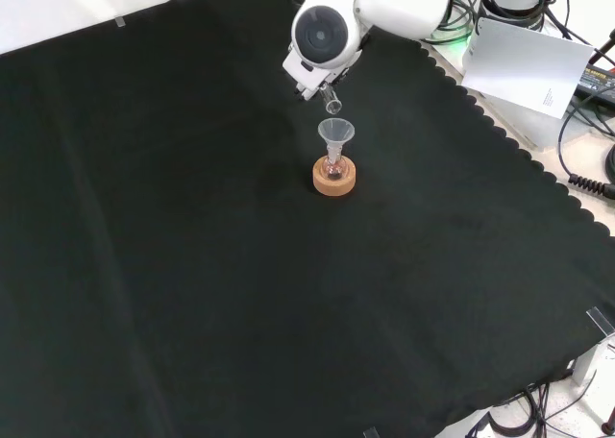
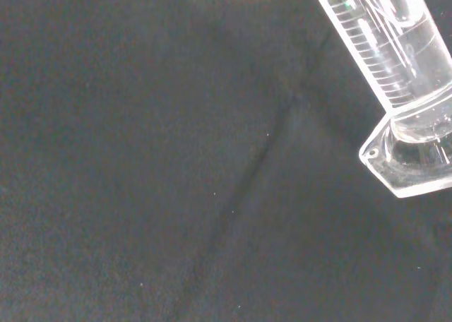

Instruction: Pour the water from the graduated cylinder into the round-bottom flask.

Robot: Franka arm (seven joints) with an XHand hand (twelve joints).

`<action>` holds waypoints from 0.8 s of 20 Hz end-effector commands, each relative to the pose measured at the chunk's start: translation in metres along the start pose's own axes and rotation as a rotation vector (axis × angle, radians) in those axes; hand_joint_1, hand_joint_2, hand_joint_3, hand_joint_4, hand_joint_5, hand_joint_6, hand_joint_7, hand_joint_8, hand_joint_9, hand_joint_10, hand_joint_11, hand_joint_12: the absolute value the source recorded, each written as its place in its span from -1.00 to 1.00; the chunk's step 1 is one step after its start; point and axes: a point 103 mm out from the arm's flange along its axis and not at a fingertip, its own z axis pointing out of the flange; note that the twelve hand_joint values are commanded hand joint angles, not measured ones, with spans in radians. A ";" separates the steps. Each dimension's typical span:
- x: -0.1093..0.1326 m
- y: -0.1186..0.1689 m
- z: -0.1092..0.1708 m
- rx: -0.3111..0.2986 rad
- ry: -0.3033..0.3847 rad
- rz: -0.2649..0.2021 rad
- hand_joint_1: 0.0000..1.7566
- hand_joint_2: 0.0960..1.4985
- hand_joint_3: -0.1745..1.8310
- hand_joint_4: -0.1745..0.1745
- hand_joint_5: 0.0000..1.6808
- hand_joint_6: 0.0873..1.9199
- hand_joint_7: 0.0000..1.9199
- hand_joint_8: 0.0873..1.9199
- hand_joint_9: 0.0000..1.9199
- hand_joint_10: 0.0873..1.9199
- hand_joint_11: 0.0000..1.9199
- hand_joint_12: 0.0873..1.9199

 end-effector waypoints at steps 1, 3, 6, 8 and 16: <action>0.019 -0.001 -0.019 0.015 -0.053 0.023 0.44 0.44 -0.83 -1.00 0.17 -0.03 0.07 -0.04 0.48 -1.00 0.10 -0.15; 0.022 -0.001 -0.021 0.017 -0.064 0.029 0.44 0.44 -0.83 -1.00 0.17 -0.03 0.07 -0.04 0.48 -1.00 0.10 -0.15; 0.023 -0.003 -0.022 0.020 -0.077 0.041 0.44 0.44 -0.83 -1.00 0.17 -0.03 0.07 -0.04 0.48 -1.00 0.10 -0.15; 0.023 -0.004 -0.023 0.021 -0.078 0.044 0.44 0.44 -0.83 -1.00 0.17 -0.03 0.07 -0.04 0.48 -1.00 0.10 -0.15; 0.020 -0.004 -0.023 0.021 -0.098 0.056 0.44 0.44 -0.83 -1.00 0.17 -0.03 0.07 -0.04 0.49 -1.00 0.10 -0.15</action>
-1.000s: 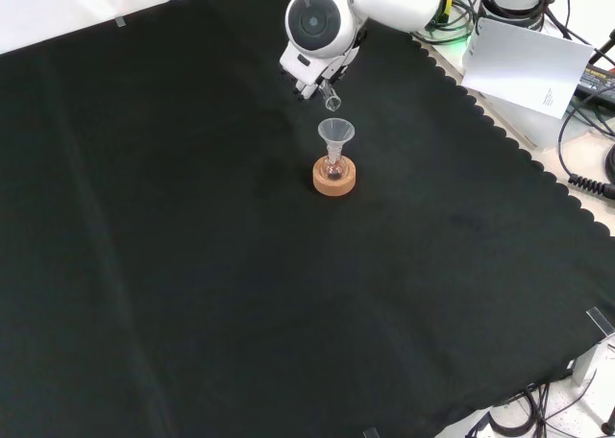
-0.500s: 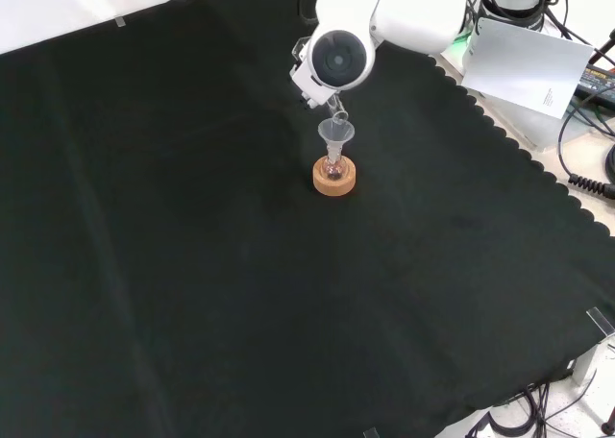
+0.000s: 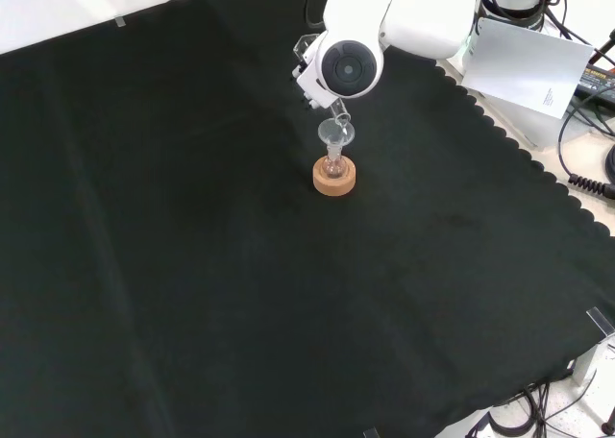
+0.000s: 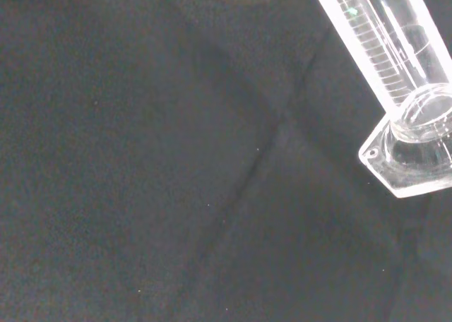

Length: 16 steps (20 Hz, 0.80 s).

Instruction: Pour the water from the graduated cylinder into the round-bottom flask.

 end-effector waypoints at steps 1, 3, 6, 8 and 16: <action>0.000 0.000 -0.001 0.002 -0.012 0.007 0.44 0.44 -0.83 -1.00 0.17 -0.03 0.07 -0.04 0.49 -1.00 0.10 -0.15; -0.002 0.002 0.000 0.001 -0.015 0.006 0.44 0.44 -0.83 -1.00 0.17 -0.03 0.07 -0.04 0.49 -1.00 0.10 -0.15; -0.002 0.002 -0.001 0.004 -0.018 0.009 0.44 0.44 -0.83 -1.00 0.17 -0.03 0.07 -0.04 0.49 -1.00 0.10 -0.15; -0.002 0.002 -0.001 0.007 -0.019 0.013 0.44 0.44 -0.83 -1.00 0.17 -0.03 0.07 -0.04 0.49 -1.00 0.10 -0.15; 0.000 0.003 -0.005 0.018 -0.041 0.030 0.44 0.44 -0.83 -1.00 0.17 -0.03 0.07 -0.04 0.49 -1.00 0.10 -0.15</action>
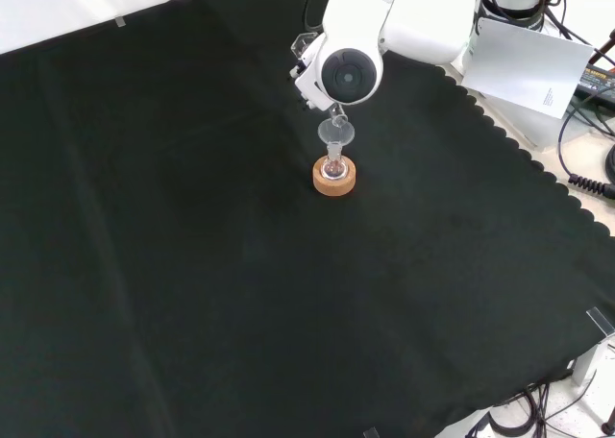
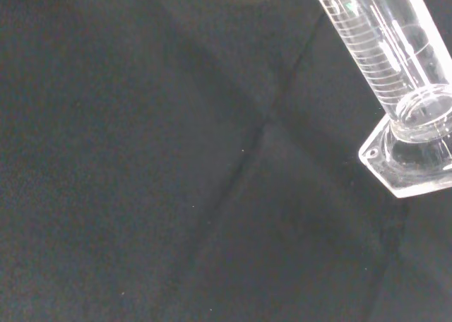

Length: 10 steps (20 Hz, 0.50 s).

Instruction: Pour the water from the graduated cylinder into the round-bottom flask.

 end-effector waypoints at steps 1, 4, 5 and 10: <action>0.000 0.001 -0.001 0.002 -0.021 0.007 0.44 0.44 -0.83 -1.00 0.17 -0.03 0.07 -0.04 0.49 -1.00 0.10 -0.15; -0.004 0.003 0.004 -0.005 -0.003 -0.002 0.44 0.44 -0.83 -1.00 0.17 -0.03 0.07 -0.04 0.49 -1.00 0.10 -0.15; -0.005 0.004 0.005 -0.010 0.000 -0.005 0.44 0.44 -0.83 -1.00 0.17 -0.03 0.07 -0.04 0.49 -1.00 0.10 -0.15; 0.001 0.001 -0.003 -0.008 -0.027 0.008 0.44 0.44 -0.83 -1.00 0.17 -0.03 0.07 -0.04 0.49 -1.00 0.10 -0.15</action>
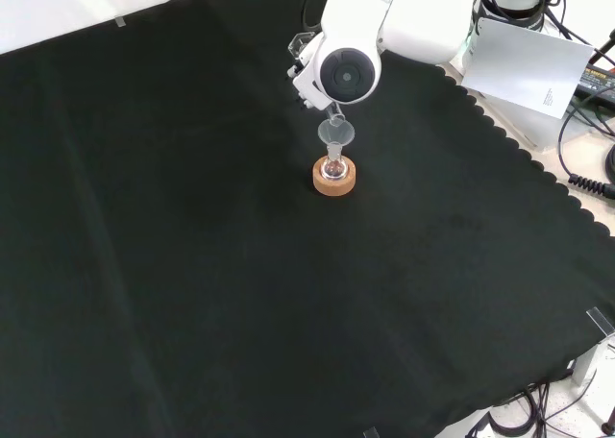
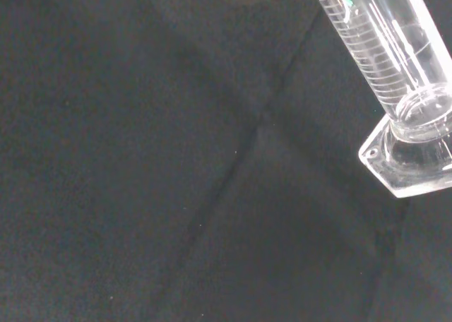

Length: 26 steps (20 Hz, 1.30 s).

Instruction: Pour the water from the graduated cylinder into the round-bottom flask.

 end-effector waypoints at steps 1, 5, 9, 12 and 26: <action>0.005 -0.002 -0.008 0.008 -0.025 0.014 0.44 0.44 -0.83 -1.00 0.17 -0.03 0.07 -0.04 0.49 -1.00 0.10 -0.15; 0.001 -0.001 -0.005 0.009 -0.039 0.016 0.44 0.44 -0.83 -1.00 0.17 -0.02 0.07 -0.04 0.49 -1.00 0.10 -0.15; -0.002 -0.001 -0.002 0.012 -0.050 0.020 0.44 0.44 -0.83 -1.00 0.17 -0.02 0.07 -0.04 0.49 -1.00 0.10 -0.15; -0.004 -0.002 -0.001 0.014 -0.050 0.023 0.44 0.44 -0.83 -1.00 0.17 -0.02 0.07 -0.04 0.49 -1.00 0.10 -0.15; -0.001 -0.005 -0.004 0.011 -0.041 0.033 0.44 0.44 -0.83 -1.00 0.17 -0.02 0.07 -0.04 0.49 -1.00 0.10 -0.15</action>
